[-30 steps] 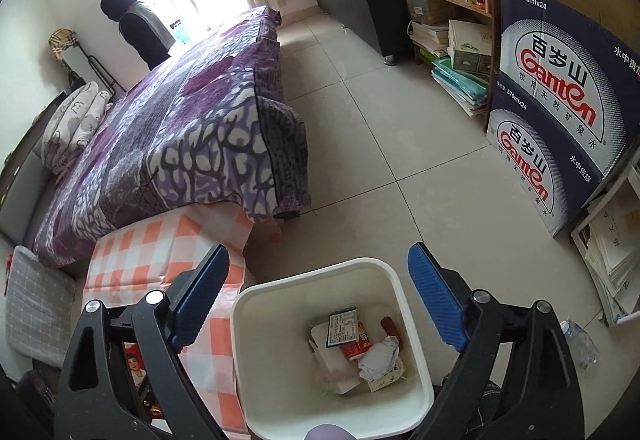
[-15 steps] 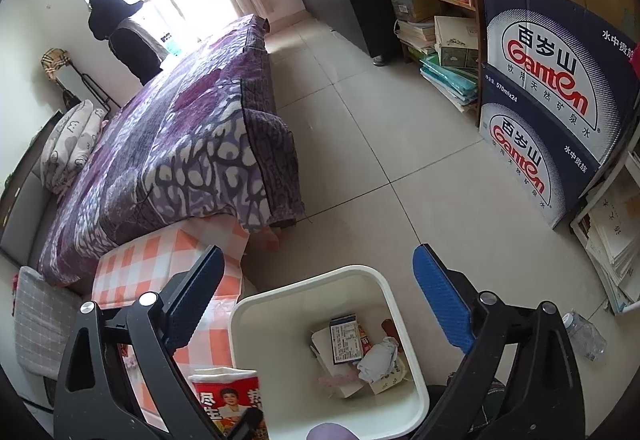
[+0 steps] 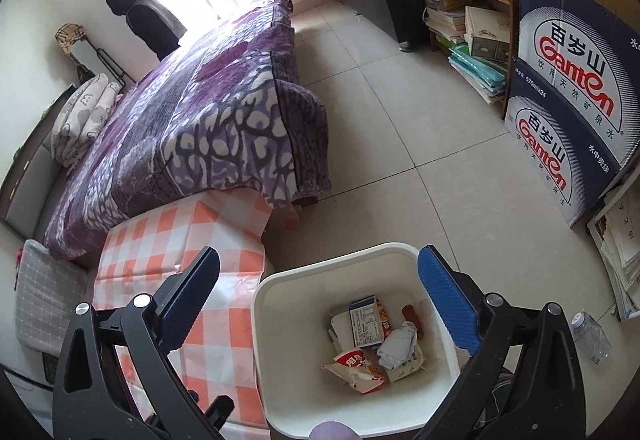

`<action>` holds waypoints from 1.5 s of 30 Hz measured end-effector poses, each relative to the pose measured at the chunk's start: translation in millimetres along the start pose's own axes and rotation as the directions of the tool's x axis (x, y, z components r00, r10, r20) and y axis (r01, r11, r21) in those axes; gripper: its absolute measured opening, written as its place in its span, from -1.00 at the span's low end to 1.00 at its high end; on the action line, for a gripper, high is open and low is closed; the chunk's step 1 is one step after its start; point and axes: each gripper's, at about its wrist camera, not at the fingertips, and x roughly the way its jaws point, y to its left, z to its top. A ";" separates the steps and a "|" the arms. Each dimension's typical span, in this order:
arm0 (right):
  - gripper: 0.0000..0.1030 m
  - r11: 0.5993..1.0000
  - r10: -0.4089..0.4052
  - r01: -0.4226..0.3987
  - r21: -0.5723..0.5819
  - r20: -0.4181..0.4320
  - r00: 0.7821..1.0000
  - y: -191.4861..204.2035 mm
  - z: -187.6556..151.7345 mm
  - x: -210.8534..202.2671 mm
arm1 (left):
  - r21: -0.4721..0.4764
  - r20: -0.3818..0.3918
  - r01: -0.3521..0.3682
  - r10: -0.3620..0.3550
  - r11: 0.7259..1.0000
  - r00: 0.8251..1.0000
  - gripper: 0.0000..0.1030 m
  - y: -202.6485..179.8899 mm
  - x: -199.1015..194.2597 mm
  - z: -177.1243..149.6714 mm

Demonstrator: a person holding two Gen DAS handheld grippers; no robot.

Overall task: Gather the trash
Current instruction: 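Carry the cup and carton over the bin and open both tools, then grasp the white crumpled plastic bag with the left tool, then grasp the pink foam strip with the right tool while the left tool holds the bag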

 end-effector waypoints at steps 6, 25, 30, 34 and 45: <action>0.86 0.995 0.026 -0.033 -0.089 -0.086 0.996 39.5 -22.3 16.4 | -0.158 0.023 -0.184 0.190 0.970 0.982 0.55 79.8 -26.7 6.2; 0.86 0.949 -0.022 -0.060 -0.309 -0.255 0.967 146.6 -104.9 70.8 | -0.551 -0.086 -0.432 0.467 0.713 0.880 0.55 306.4 -94.7 -3.3; 0.86 0.919 -0.031 -0.086 -0.384 -0.286 0.958 169.9 -127.5 82.5 | -0.634 -0.099 -0.425 0.478 0.646 0.873 0.55 356.0 -99.1 -17.7; 0.86 0.876 -0.031 -0.114 -0.469 -0.290 0.956 192.5 -144.4 92.3 | -0.677 -0.104 -0.383 0.434 0.628 0.895 0.55 380.4 -91.6 -27.9; 0.77 0.473 0.048 -0.241 -0.847 -0.249 0.967 289.4 -186.0 134.6 | -0.646 -0.113 -0.386 0.417 0.659 0.902 -0.37 380.9 -75.9 -30.8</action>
